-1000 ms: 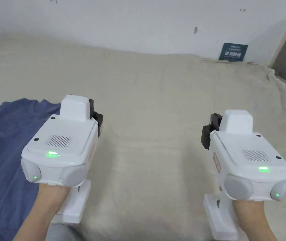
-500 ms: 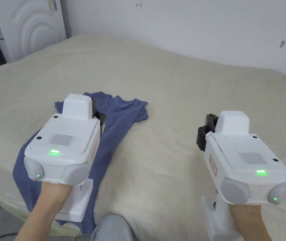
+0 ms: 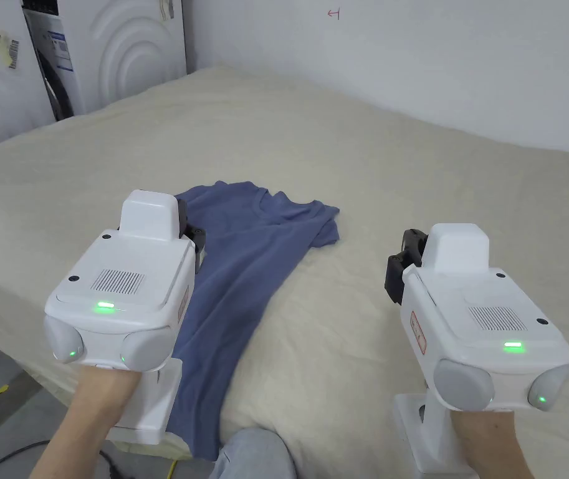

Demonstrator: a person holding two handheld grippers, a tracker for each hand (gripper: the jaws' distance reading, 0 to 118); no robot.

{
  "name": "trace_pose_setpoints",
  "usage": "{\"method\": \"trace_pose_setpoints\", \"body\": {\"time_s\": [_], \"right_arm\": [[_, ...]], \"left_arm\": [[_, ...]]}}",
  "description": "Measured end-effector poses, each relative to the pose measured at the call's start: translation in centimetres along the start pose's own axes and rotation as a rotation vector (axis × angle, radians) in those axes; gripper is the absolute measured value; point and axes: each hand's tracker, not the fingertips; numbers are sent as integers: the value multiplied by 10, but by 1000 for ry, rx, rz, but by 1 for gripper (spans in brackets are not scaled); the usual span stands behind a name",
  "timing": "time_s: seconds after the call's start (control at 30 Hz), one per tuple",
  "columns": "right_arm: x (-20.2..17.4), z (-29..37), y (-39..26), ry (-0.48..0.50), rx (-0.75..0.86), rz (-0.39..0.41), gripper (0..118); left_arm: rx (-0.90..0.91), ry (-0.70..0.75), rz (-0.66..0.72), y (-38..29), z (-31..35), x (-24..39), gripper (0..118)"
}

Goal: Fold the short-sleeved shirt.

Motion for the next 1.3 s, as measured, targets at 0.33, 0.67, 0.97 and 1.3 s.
{"method": "trace_pose_setpoints", "body": {"time_s": [0.33,0.67,0.97,1.3], "right_arm": [[5,-11,9,4,7,8,0],[15,-55,13,-9,-1,-15,0],[28,-103,7,-13,-42,-30,0],[45,-145,-24,-37,-133,-30,0]], "left_arm": [[-93,-36,40,6,-48,-2,118],[-383,-155,67,22,-173,-5,118],[-710,-256,-10,13,-320,25,118],[-966,-294,-204,-39,-414,65,118]]}}
